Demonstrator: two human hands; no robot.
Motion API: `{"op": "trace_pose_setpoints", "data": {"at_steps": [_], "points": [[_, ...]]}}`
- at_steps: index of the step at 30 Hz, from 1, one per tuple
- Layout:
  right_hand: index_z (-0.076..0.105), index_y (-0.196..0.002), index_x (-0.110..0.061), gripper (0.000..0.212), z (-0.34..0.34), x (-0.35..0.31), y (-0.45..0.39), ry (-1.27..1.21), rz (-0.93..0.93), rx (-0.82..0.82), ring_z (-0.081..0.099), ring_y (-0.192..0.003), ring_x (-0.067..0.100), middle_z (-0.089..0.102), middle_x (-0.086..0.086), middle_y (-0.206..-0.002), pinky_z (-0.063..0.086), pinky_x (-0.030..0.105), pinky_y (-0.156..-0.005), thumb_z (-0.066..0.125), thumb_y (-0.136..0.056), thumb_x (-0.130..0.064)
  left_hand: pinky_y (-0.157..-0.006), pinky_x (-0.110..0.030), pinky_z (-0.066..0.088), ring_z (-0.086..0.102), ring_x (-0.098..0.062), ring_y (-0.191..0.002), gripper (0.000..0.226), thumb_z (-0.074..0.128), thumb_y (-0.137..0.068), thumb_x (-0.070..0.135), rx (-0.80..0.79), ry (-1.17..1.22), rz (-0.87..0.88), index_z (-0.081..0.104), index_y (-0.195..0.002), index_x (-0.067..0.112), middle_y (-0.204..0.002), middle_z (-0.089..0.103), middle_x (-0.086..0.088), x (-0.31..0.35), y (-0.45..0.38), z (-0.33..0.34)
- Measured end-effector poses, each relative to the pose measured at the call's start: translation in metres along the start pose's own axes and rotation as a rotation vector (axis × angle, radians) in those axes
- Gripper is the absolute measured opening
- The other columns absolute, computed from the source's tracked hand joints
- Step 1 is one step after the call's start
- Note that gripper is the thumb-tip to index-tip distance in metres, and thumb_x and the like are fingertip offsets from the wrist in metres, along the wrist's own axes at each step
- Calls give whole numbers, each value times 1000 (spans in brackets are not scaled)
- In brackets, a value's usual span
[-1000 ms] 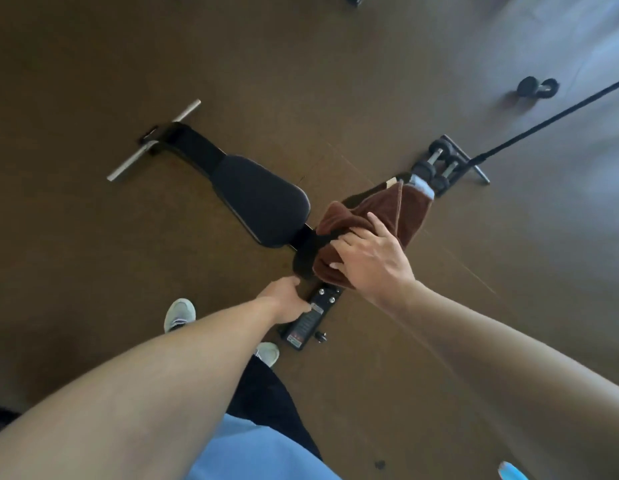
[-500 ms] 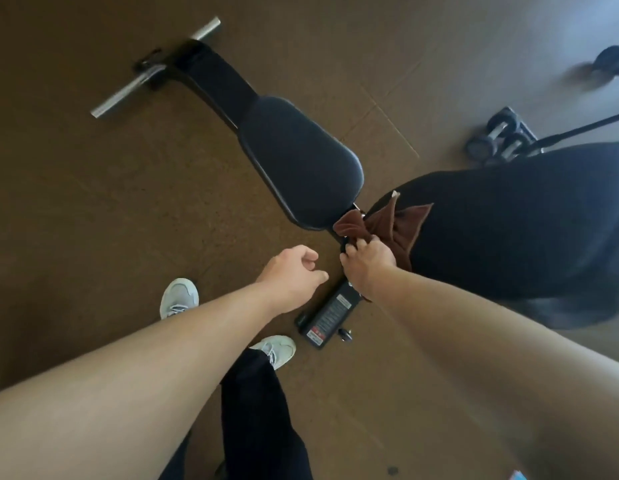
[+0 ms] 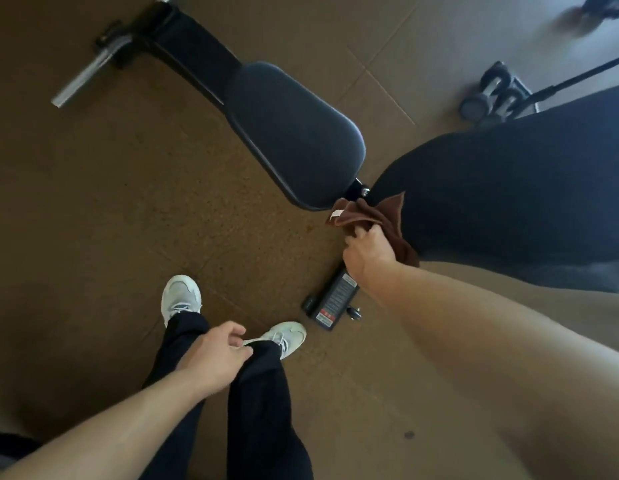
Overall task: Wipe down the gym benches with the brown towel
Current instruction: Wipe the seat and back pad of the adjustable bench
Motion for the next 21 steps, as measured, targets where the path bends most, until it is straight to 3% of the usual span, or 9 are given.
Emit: {"op": "trace_pose_setpoints", "data": {"at_steps": [5,8,11,14,16,21], "points": [[37,-158,-14,65,-10,40,93,-75,79,36,4,-157,47,7,22,-171,28,56,-119,59,-101,-33,-97,-35,52,62,-10,-106,35,66,-94,37,-5,-56,77,58,-128,32,-110,62,18,49,54,-21],[43,-156,-14,54,-17,85,164,-190,121,35,3,-158,44,11,20,-171,23,54,-122,53,-104,-29,-93,-32,52,61,-9,-104,34,64,-95,39,19,-107,186,57,-127,34,-112,61,19,111,99,-41],[55,-147,-19,44,-24,138,227,-474,221,107,18,-157,32,28,10,-168,26,47,-119,47,-107,-37,-94,-31,50,60,-10,-107,33,62,-95,41,34,-154,312,56,-127,36,-119,63,17,173,154,-56],[57,-140,-25,39,-21,172,276,-690,328,215,30,-151,25,39,3,-162,34,41,-113,44,-106,-39,-96,-34,51,61,-11,-105,32,63,-95,43,16,-157,405,56,-125,37,-115,64,18,217,202,-63],[54,-144,-29,40,-13,182,299,-809,399,283,29,-152,23,35,-1,-165,35,43,-115,44,-106,-36,-94,-34,52,62,-10,-103,31,64,-94,43,10,-160,455,57,-123,37,-111,65,18,234,227,-67],[31,-161,-27,61,5,176,319,-1224,497,398,13,-159,26,13,-4,-173,21,44,-127,48,-103,-30,-94,-31,53,62,-9,-105,33,64,-96,40,-4,-185,484,57,-127,35,-116,64,14,241,259,-71]]}}
Point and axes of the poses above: each hand's wrist, its own y-axis away from the middle knuckle, its own z-axis out of the palm, x = y × z, the point moved 10 cm from there along -y, towards the middle knuckle
